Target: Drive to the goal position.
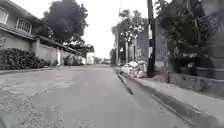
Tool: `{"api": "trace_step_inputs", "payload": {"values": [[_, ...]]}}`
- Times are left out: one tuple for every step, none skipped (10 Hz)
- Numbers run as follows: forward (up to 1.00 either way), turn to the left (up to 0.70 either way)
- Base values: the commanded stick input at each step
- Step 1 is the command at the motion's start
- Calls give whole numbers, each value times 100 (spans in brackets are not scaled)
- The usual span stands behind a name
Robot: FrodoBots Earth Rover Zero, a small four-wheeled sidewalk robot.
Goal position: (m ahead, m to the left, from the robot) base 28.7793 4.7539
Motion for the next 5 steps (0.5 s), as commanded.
{"api": "trace_step_inputs", "payload": {"values": [[100, 0], [100, 0], [100, 0], [100, 0], [100, 0]]}}
